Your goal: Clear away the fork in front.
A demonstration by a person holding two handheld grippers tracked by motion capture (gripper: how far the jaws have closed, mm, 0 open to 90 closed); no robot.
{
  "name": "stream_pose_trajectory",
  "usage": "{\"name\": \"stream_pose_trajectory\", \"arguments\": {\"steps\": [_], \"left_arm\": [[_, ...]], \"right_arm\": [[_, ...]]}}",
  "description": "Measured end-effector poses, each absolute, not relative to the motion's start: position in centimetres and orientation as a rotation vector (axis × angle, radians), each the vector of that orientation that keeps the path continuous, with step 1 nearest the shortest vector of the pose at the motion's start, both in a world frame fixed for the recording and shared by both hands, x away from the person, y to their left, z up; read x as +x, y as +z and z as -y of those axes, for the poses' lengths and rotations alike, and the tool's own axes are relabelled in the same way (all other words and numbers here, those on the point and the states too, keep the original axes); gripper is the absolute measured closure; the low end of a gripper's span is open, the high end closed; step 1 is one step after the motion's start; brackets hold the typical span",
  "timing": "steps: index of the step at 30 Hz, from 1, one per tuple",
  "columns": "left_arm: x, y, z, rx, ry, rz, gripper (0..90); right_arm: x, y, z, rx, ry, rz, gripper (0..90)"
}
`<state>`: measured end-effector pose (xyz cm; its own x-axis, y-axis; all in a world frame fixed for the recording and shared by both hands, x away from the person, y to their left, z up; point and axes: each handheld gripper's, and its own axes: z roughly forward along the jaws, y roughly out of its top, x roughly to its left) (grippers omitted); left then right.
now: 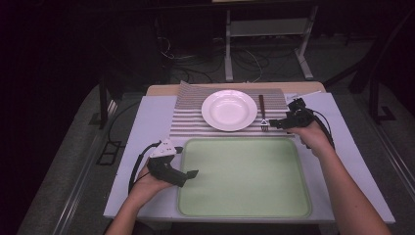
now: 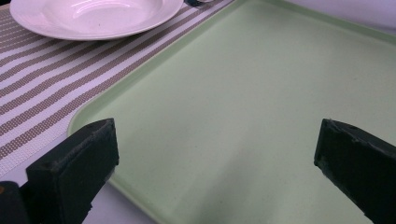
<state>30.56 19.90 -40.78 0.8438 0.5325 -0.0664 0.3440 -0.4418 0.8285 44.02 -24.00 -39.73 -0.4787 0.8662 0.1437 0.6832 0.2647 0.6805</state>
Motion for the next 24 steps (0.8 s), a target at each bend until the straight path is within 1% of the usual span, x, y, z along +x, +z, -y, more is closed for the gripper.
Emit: {"name": "stream_pose_trajectory", "arguments": {"steps": [6, 9, 11, 14, 15, 21, 24], "left_arm": [[30.6, -40.7, -20.0, 2.071, 0.253, -0.643, 0.0], [30.6, -40.8, -19.9, 2.073, 0.256, -0.643, 0.0], [30.5, -40.8, -19.9, 2.075, 0.256, -0.642, 0.0], [30.5, -40.7, -19.9, 2.071, 0.254, -0.640, 0.0], [30.5, -40.7, -19.9, 2.067, 0.251, -0.639, 0.0], [30.5, -40.7, -19.8, 2.068, 0.250, -0.639, 0.0], [30.5, -40.7, -19.8, 2.067, 0.250, -0.638, 0.0]], "right_arm": [[45.7, -40.0, 23.4, 1.488, 0.984, -2.303, 23.0], [46.5, -40.2, 23.1, 1.503, 0.962, -2.326, 27.7], [47.1, -40.2, 23.0, 1.523, 0.949, -2.327, 27.9], [48.0, -40.3, 22.8, 1.543, 0.921, -2.336, 31.8], [48.3, -40.3, 22.8, 1.557, 0.915, -2.338, 34.7], [50.4, -40.5, 22.4, 1.603, 0.871, -2.369, 41.2], [51.4, -40.5, 21.9, 1.614, 0.854, -2.393, 46.7]]}}
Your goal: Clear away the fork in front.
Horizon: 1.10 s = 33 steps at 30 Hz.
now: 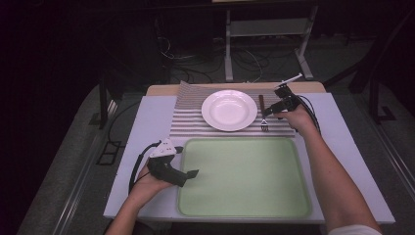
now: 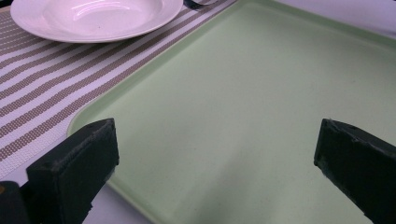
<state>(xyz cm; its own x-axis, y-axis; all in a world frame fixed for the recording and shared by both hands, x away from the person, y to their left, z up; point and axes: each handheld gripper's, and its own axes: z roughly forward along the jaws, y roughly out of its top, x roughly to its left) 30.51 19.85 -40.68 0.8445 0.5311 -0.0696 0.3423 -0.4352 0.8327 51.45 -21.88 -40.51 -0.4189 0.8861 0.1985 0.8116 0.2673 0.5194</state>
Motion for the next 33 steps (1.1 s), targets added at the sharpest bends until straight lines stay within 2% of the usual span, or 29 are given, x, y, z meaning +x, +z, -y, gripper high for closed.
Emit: {"name": "stream_pose_trajectory", "arguments": {"steps": [14, 33], "left_arm": [[30.5, -40.6, -19.9, 2.065, 0.252, -0.636, 0.0], [30.6, -40.7, -20.1, 2.075, 0.255, -0.640, 0.0]], "right_arm": [[54.9, -41.2, 20.5, 1.694, 0.682, -2.401, 58.9], [57.1, -42.6, 19.0, 1.750, 0.545, -2.446, 62.9]]}}
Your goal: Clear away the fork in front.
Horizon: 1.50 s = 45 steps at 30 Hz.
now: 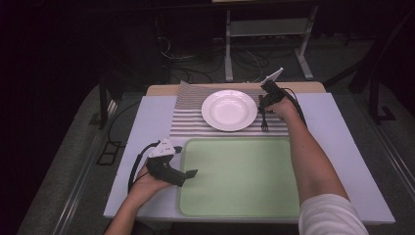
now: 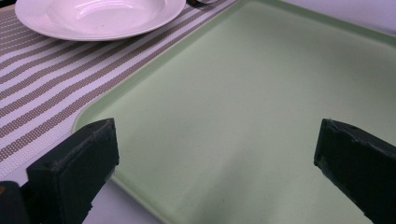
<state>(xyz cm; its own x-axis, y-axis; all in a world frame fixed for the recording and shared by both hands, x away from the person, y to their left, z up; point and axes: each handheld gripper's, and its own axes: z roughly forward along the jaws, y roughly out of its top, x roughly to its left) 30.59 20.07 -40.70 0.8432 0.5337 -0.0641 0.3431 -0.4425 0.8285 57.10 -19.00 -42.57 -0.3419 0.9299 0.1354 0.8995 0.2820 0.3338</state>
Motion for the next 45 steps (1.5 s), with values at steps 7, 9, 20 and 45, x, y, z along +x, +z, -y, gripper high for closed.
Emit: {"name": "stream_pose_trajectory", "arguments": {"steps": [7, 9, 20, 45], "left_arm": [[30.5, -40.7, -20.0, 2.079, 0.258, -0.636, 0.0], [30.5, -40.7, -20.0, 2.080, 0.258, -0.635, 0.0], [30.5, -40.7, -20.0, 2.078, 0.255, -0.633, 0.0], [30.6, -40.8, -20.0, 2.084, 0.257, -0.632, 0.0]], "right_arm": [[57.2, -42.5, 18.9, 1.755, 0.524, -2.442, 66.5], [57.2, -42.5, 19.0, 1.766, 0.518, -2.433, 68.8], [57.2, -42.5, 18.7, 1.768, 0.473, -2.400, 76.6], [53.6, -38.1, 23.0, 1.695, 0.771, -2.326, 76.9]]}}
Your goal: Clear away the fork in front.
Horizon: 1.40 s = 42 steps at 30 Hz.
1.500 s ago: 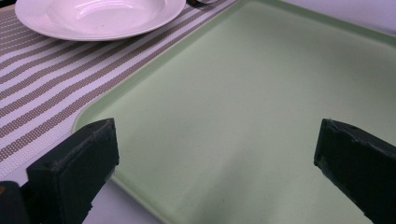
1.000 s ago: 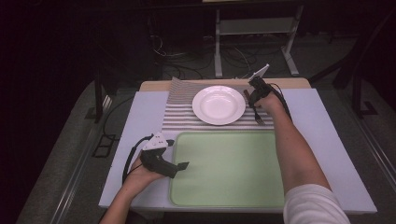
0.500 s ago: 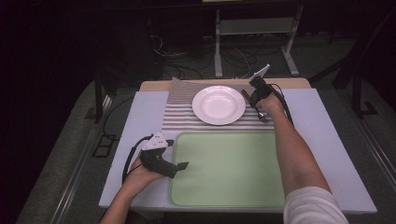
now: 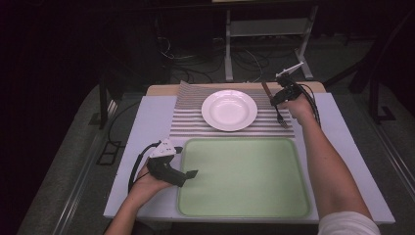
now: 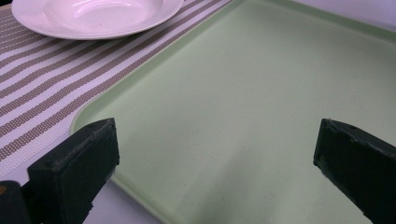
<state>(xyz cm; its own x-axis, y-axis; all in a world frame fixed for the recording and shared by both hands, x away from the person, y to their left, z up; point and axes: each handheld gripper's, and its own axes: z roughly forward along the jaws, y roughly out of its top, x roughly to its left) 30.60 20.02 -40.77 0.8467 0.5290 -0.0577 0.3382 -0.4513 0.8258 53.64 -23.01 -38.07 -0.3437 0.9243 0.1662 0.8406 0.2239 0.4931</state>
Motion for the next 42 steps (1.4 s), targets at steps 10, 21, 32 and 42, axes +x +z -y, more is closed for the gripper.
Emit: {"name": "stream_pose_trajectory", "arguments": {"steps": [10, 21, 32, 42], "left_arm": [[30.6, -40.8, -20.0, 2.079, 0.264, -0.633, 0.0], [30.7, -40.9, -20.1, 2.073, 0.267, -0.646, 0.0], [30.8, -40.7, -20.1, 2.042, 0.258, -0.660, 0.0], [30.6, -40.8, -19.8, 2.060, 0.261, -0.647, 0.0]], "right_arm": [[49.1, -35.5, 25.0, 1.587, 0.991, -2.303, 76.9], [43.5, -34.7, 24.4, 1.403, 1.156, -2.327, 76.9], [39.4, -35.4, 23.1, 1.239, 1.306, -2.342, 76.9], [36.1, -35.9, 22.0, 1.128, 1.412, -2.375, 76.8]]}}
